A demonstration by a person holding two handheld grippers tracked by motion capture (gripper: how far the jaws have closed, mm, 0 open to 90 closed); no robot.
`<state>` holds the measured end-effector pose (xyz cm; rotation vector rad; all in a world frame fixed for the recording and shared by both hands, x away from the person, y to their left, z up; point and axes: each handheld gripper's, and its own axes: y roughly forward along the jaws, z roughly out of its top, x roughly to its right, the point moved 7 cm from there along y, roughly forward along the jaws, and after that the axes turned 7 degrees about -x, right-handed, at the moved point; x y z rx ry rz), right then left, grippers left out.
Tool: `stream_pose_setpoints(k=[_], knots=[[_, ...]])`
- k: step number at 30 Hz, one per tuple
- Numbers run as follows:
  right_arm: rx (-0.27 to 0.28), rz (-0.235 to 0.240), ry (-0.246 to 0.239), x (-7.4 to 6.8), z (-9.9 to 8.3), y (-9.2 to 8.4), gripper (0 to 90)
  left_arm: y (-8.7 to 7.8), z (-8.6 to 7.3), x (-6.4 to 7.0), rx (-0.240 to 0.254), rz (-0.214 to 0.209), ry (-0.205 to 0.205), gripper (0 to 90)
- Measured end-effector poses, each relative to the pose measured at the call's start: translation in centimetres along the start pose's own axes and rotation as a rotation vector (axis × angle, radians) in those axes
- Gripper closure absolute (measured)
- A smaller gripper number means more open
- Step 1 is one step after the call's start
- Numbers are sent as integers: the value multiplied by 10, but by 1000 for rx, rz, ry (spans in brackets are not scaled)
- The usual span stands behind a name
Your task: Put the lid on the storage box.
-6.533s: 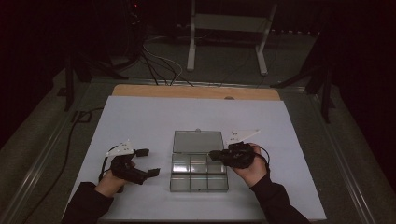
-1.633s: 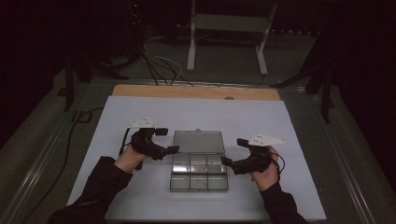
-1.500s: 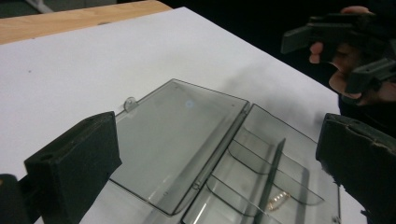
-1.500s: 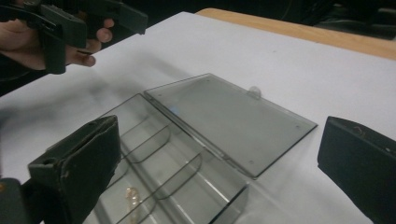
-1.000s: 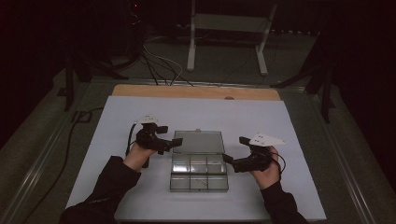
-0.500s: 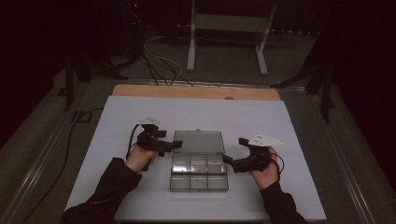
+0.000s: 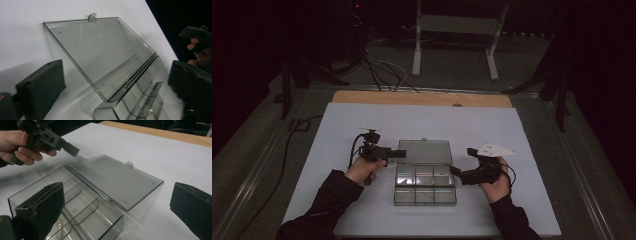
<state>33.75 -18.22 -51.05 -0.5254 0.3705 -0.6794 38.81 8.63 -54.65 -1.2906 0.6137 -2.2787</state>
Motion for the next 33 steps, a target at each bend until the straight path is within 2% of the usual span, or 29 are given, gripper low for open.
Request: stream_pose_setpoints(k=[5,12,15,17,18,23,24,25,28,33], knots=[[-5,6,-1,0,0,1,0,0,-3,-2,-15,-49,-47,50],[-7,10,0,-1,-1,1,0,3,-6,-5,-47,-77,-84,81],[-5,11,1,-1,0,1,0,5,-8,-10,-57,-73,-111,85],[-6,12,1,-1,0,1,0,5,-9,-13,-55,-71,-125,165],[-7,11,1,-1,0,1,0,5,-9,-14,-56,-70,-132,168],[-14,13,4,-2,-1,2,0,6,-10,-17,-56,-89,-149,302],[-12,15,5,-2,-1,2,0,8,-11,-20,-58,-90,-159,302],[-12,15,2,-2,-1,2,0,9,-11,-21,-58,-92,-159,365],[-12,14,6,-2,-1,3,0,12,-10,-24,-60,-103,-168,442],[-14,14,2,-2,-2,3,0,16,-11,-25,-69,-115,-171,527]])
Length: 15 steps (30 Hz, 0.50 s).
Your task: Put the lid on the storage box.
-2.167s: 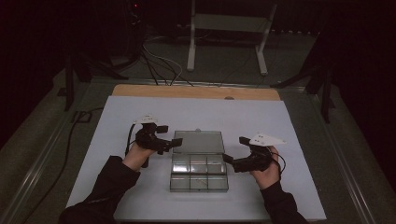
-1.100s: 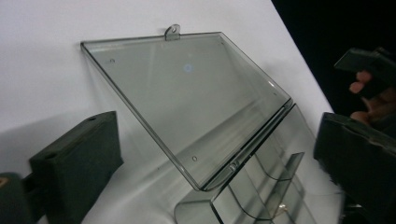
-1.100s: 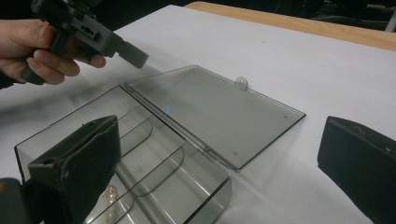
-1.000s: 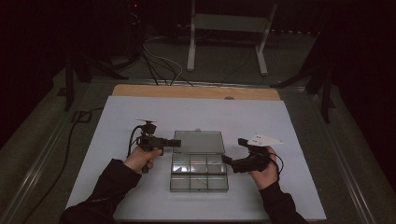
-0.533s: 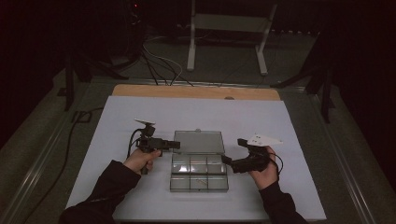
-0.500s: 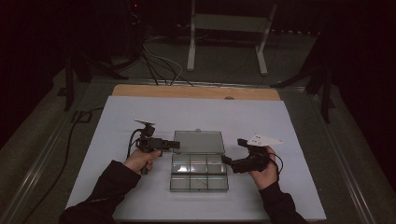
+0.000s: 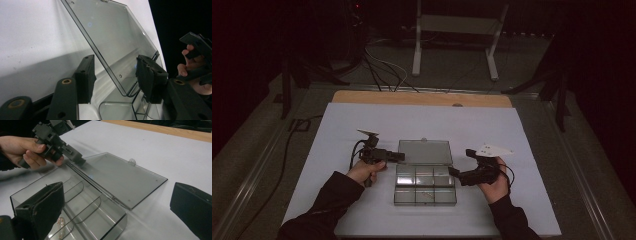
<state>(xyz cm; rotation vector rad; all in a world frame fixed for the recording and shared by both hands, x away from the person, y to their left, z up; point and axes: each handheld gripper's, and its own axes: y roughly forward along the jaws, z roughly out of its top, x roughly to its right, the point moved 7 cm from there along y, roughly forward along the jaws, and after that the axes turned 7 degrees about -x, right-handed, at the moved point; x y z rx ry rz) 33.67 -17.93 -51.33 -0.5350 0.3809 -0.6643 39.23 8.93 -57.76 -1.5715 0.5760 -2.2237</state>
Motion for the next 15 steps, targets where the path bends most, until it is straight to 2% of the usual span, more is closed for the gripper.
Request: stream_pose_setpoints(k=[5,12,15], knots=[[-3,-2,-3,0,0,1,0,1,1,-1,6,7,-6,544],[-3,0,-2,0,0,1,0,1,1,-5,6,20,-25,624],[-3,-2,-2,0,0,1,0,1,1,-5,6,13,-36,640]])
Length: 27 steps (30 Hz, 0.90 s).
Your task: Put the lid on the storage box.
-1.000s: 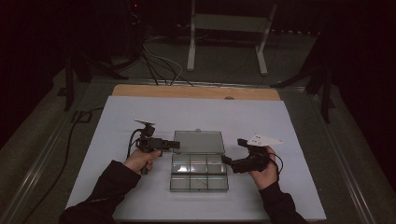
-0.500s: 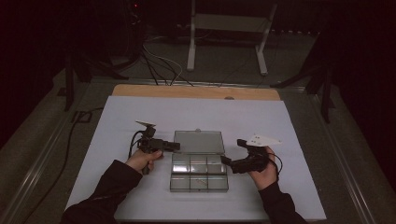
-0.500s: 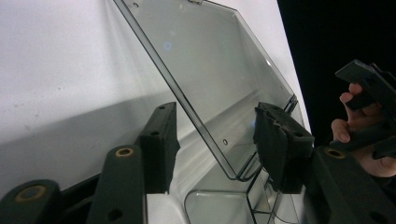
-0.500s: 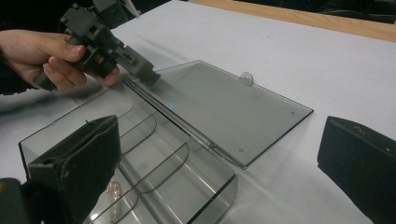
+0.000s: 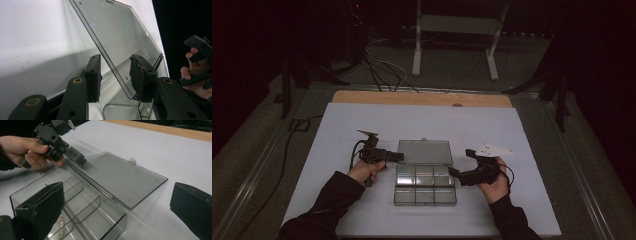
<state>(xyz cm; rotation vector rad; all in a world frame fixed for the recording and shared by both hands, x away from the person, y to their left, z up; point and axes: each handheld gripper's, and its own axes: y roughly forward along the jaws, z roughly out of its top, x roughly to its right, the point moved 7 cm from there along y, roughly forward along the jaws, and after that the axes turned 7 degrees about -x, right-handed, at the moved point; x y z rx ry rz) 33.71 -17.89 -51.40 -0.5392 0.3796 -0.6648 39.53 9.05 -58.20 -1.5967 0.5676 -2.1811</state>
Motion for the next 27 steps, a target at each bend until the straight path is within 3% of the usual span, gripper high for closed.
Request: stream_pose_setpoints(k=[9,27], knots=[[-2,1,1,0,0,0,0,-1,0,1,0,-12,-7,685],[-2,3,4,0,0,0,0,-5,2,6,33,-19,26,759]])
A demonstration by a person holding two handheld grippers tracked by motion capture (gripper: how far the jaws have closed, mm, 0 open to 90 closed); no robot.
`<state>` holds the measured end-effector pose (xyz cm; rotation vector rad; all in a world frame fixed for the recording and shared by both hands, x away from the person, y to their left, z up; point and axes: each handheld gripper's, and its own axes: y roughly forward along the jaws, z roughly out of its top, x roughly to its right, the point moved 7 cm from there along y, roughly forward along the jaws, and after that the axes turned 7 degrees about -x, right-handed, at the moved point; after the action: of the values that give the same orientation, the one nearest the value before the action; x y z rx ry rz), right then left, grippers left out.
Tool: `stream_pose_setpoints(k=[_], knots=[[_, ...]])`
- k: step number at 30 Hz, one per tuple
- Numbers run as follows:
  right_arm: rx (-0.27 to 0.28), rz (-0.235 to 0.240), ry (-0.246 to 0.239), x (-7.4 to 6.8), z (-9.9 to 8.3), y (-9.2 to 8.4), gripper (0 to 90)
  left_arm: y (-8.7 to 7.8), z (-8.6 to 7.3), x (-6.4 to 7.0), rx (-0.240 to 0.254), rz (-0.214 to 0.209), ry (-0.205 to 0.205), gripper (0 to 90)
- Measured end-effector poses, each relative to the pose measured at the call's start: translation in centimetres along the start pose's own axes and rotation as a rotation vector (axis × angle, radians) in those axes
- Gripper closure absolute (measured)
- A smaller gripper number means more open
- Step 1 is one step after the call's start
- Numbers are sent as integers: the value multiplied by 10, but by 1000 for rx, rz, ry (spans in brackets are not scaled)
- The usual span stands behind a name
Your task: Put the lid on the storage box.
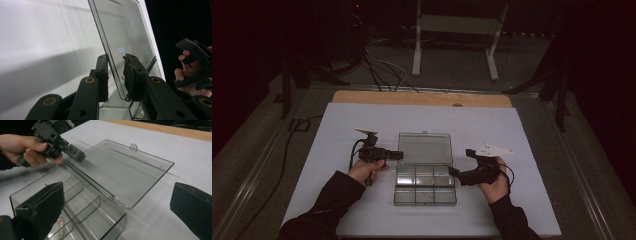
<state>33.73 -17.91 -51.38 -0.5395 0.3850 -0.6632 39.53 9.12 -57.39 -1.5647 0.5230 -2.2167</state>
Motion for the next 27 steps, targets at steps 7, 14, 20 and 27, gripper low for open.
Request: stream_pose_setpoints(k=[7,14,20,27], knots=[[0,1,3,0,0,0,0,-3,1,3,21,-6,36,796],[-5,5,8,0,0,0,0,-6,1,5,32,-9,69,818],[-9,7,11,1,-1,1,0,-7,1,7,38,-10,91,829],[-13,10,16,1,-2,1,0,-9,1,8,59,-17,134,842]])
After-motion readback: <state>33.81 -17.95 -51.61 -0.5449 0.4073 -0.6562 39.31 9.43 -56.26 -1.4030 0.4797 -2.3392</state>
